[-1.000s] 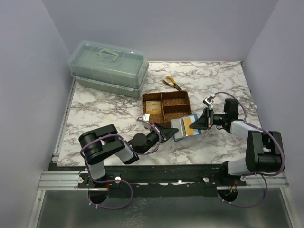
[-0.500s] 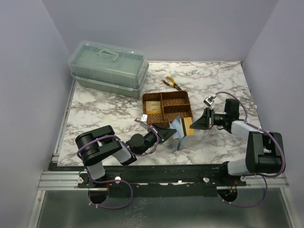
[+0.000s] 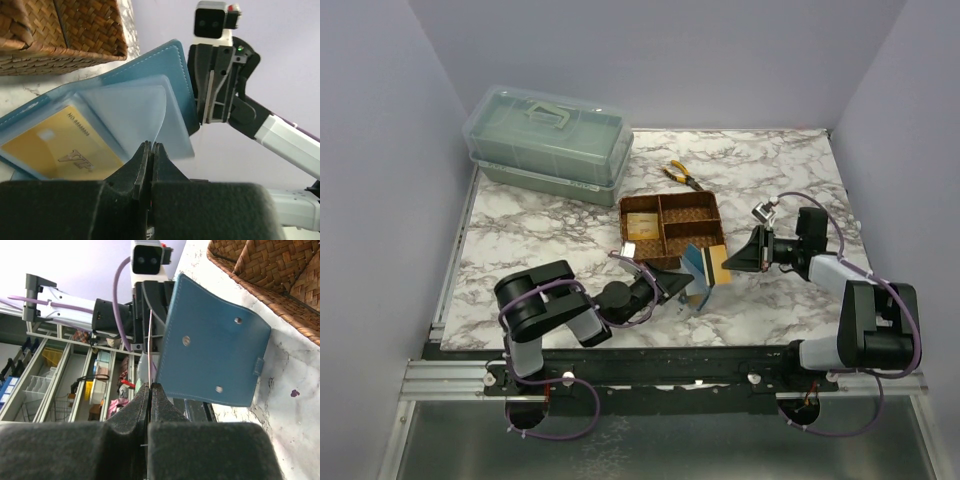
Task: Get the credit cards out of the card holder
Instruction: Remove the credit card from the card holder.
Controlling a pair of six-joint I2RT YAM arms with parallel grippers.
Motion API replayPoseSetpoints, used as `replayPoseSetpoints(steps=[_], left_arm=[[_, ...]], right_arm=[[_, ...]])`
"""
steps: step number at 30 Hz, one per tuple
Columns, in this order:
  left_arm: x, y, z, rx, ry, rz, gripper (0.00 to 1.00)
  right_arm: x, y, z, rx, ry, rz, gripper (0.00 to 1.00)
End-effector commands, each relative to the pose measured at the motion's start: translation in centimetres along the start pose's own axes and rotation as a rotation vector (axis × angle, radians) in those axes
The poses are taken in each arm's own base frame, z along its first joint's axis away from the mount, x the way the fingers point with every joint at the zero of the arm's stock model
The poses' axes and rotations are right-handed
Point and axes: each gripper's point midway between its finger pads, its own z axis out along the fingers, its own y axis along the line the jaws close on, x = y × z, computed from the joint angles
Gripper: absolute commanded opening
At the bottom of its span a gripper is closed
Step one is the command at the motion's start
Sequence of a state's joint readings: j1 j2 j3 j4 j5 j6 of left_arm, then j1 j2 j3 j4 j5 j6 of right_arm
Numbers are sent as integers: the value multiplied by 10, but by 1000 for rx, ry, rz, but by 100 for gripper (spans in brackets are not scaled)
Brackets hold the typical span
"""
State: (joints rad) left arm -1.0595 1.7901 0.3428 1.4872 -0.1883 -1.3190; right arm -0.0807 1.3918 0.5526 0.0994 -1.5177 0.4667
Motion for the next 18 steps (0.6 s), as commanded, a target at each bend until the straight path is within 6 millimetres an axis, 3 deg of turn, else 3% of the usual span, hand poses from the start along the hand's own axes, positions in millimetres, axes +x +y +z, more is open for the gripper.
replayPoseSetpoints(steps=[1, 7, 14, 18], left_arm=[[6, -31, 10, 150, 33, -72, 0], [17, -23, 21, 140, 69, -100, 0], [32, 4, 31, 82, 110, -160, 1], [32, 16, 29, 47, 100, -177, 12]], right_arm=[[-4, 16, -4, -39, 7, -52, 0], [-5, 21, -7, -53, 6, -70, 0], [-8, 21, -10, -49, -5, -76, 0], [-8, 19, -10, -42, -9, -78, 0]])
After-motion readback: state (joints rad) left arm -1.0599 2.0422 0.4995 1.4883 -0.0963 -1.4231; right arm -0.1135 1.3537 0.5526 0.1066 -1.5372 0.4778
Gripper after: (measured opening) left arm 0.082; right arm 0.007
